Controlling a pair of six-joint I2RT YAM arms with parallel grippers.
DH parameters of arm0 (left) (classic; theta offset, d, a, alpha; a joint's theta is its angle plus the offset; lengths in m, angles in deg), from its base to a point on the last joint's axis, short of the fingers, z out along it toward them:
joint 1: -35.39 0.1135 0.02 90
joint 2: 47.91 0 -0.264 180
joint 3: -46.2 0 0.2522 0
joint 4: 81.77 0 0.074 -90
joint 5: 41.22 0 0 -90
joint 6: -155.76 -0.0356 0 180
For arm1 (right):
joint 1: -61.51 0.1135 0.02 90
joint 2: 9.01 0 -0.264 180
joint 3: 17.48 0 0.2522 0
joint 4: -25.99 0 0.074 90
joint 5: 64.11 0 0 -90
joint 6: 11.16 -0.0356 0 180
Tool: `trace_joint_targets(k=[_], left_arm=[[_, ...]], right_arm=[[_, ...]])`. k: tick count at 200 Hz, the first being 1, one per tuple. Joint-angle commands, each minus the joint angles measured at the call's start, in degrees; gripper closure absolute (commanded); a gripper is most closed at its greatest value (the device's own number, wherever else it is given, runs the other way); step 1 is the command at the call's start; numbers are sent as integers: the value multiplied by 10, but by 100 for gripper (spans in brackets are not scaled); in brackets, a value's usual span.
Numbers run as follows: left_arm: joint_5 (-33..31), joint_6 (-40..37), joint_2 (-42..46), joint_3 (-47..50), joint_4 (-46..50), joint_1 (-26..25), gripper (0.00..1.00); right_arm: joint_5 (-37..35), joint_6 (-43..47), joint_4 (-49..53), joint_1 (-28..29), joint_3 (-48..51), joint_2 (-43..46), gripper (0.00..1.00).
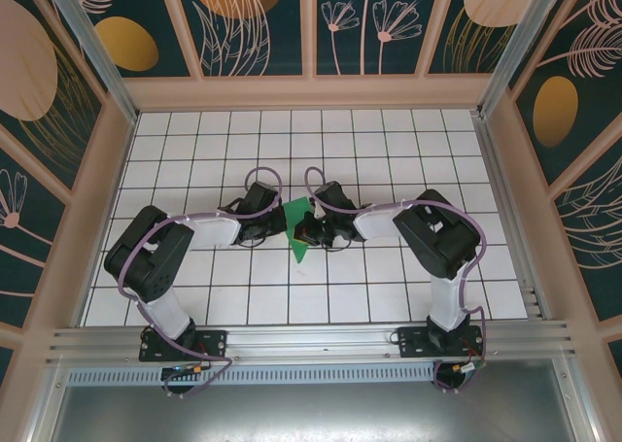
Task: Fold a paper plane with a square sheet of paper (pick it up from the middle)
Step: Third fold the triangle at the center of the table.
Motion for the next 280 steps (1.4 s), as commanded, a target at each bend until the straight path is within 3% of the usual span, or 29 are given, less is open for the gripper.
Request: trace_joint_targets(k=[1,85,144,226,280], left_arm=[[11,-10,-45,1,-6,-1,100],[19,-17,-45,0,-14,-1,100],[55,-63,-51,-17,-59,-2,100],[106,-98,-72,-42,-98,-1,100],[123,-97,-72,-43,-115,-5,100]], right_arm=[[-31,10,32,2,-1,17,98],[-28,15,37,2,33,83,98],[-37,-13,61,-4,83,145,99],[-73,-73,161,-8,145,244,99],[-86,-87,195,-15,143,238,99]])
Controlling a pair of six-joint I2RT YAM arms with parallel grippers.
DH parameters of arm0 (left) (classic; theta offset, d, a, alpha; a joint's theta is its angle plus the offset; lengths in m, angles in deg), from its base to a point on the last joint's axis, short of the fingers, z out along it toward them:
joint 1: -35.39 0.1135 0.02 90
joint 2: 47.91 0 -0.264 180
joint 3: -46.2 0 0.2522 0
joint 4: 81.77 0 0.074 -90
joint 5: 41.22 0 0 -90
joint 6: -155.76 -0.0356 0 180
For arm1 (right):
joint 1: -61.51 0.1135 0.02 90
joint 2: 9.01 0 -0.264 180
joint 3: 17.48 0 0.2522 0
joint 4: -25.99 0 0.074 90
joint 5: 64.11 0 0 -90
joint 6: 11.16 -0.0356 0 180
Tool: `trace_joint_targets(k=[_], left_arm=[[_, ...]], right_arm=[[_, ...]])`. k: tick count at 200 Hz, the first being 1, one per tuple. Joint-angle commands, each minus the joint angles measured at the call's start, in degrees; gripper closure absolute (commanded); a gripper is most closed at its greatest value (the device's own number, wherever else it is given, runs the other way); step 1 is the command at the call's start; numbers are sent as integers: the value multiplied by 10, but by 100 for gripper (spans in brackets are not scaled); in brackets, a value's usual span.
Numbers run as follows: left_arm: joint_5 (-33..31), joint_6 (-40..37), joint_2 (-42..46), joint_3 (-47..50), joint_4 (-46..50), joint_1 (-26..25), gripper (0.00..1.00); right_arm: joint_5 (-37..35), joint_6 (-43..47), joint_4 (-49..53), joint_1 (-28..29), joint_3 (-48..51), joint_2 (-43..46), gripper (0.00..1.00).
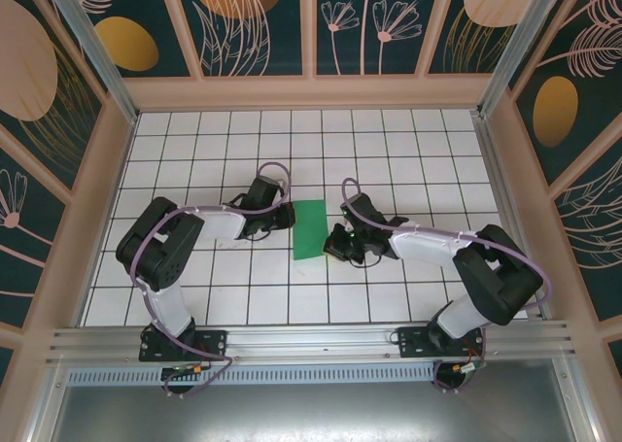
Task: Fold a paper plane with a square sheet of paper (pick it up from the middle)
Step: Third fold the triangle at the center of the table.
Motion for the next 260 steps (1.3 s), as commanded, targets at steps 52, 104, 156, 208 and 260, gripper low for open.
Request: trace_joint_targets(k=[52,104,156,208,260], left_arm=[[43,-5,-31,-9,-39,-14,100],[35,-9,-34,-16,-19,-14,100],[27,-11,-31,-16,-13,-14,100],[24,-13,-28,-16,-7,-14,100],[23,-13,-29,-15,-8,-14,100]], right_arm=[[0,-12,5,-7,-38,-42,99],[4,10,-7,-9,-108,-80,99],[-8,25,-7,-11,-149,-134,99],[-13,33,-18,-11,-159,-170,100],[-11,29,-51,-13,-153,-183,100]])
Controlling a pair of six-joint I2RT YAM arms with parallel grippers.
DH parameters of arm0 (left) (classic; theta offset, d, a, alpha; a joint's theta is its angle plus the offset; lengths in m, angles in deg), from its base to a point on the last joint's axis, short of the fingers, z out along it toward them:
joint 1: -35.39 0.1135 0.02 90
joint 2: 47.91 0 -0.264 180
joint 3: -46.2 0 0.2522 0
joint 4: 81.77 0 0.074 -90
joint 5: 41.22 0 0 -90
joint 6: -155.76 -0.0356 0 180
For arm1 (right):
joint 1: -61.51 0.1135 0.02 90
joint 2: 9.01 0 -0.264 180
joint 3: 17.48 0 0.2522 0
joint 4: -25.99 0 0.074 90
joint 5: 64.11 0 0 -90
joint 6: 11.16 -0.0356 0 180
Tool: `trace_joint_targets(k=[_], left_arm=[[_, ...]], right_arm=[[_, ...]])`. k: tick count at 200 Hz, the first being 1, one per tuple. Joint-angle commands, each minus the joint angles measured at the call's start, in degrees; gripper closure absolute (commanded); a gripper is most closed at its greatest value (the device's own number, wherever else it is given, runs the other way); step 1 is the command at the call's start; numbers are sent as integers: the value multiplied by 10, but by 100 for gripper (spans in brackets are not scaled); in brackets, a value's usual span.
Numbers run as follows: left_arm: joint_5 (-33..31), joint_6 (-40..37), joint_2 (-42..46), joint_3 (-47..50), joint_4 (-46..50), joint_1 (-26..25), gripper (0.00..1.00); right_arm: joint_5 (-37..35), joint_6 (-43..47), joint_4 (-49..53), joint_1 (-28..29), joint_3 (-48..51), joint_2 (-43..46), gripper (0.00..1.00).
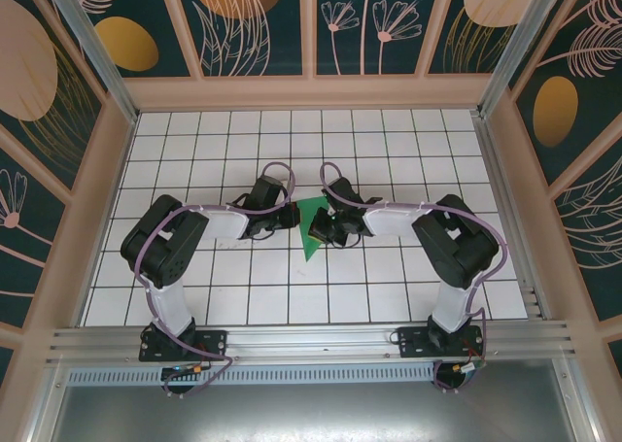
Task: Fold a paper plane with a square sheet of paper (pick it up from the middle)
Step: Third fold the triangle at the center of the table.
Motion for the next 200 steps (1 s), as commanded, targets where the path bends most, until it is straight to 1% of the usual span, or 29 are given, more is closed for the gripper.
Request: trace_joint_targets(k=[1,61,200], left_arm=[[4,-10,-13,-8,14,-7,100],[3,-8,-15,-6,17,-7,100],[4,-4,-20,-9,18,-8,100]], right_arm=[[-7,6,-29,-3,-10,-10,100],[-2,11,-43,-3,-6,-23,100],[12,80,-20,-3,-13,-26,100]])
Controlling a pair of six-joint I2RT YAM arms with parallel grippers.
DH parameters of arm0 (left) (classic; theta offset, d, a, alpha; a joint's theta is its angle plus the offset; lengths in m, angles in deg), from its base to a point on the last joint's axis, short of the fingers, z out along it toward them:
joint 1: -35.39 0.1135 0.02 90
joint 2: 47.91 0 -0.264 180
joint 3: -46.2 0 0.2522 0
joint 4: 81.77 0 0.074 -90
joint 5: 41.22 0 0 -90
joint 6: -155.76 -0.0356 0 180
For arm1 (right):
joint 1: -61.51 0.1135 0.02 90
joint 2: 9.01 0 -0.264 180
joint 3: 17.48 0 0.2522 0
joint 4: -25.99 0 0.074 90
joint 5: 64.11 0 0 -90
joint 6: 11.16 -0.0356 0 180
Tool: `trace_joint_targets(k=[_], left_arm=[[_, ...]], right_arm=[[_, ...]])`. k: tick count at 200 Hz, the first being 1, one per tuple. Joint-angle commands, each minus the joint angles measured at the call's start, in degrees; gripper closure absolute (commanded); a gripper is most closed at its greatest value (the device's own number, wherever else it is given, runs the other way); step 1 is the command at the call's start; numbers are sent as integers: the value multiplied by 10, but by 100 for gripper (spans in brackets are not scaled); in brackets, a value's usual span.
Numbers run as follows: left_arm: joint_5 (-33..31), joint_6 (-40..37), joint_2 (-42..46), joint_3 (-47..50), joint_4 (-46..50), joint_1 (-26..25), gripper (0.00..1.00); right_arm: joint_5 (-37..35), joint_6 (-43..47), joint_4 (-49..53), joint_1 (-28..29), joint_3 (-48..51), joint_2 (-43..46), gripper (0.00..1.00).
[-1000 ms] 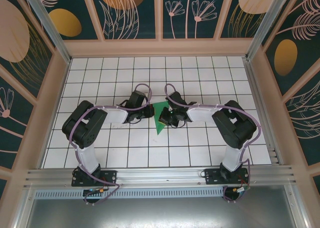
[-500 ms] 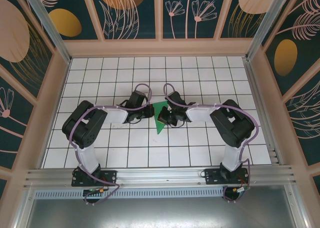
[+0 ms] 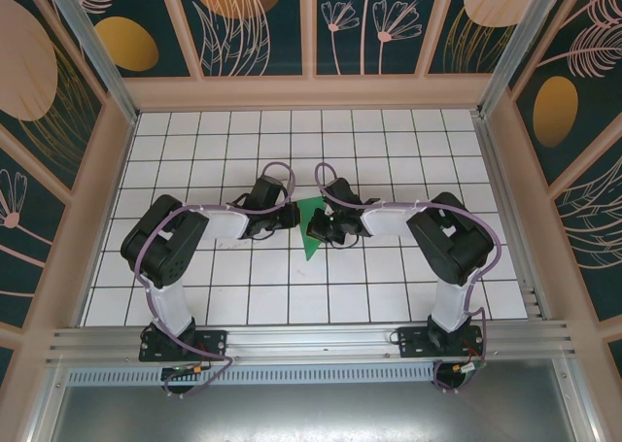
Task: Fold a paper plane with a square sheet of paper (pick it up from the middle)
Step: Third fold the triangle at the center of the table.
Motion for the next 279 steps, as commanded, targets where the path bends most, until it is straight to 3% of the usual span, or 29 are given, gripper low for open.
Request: trace_joint_targets(k=[1,204,229,256,279], left_arm=[[5,-4,-20,-8,17,-7,100],[-7,16,-7,-5,25,-7,100],[-39,42,29,-3,41,-6,100],[-94,82,70,0,81,5,94],[-105,112,104,24,83,23,89]], right_arm=[[7,24,9,-2,-13,-7,100],[-4,40,22,-1,-21,-28,100],[-8,36,25,-1,-19,-32,94],[-6,32,24,-1,-16,-35,84],[-6,30,22,-1,-15,-34,77]])
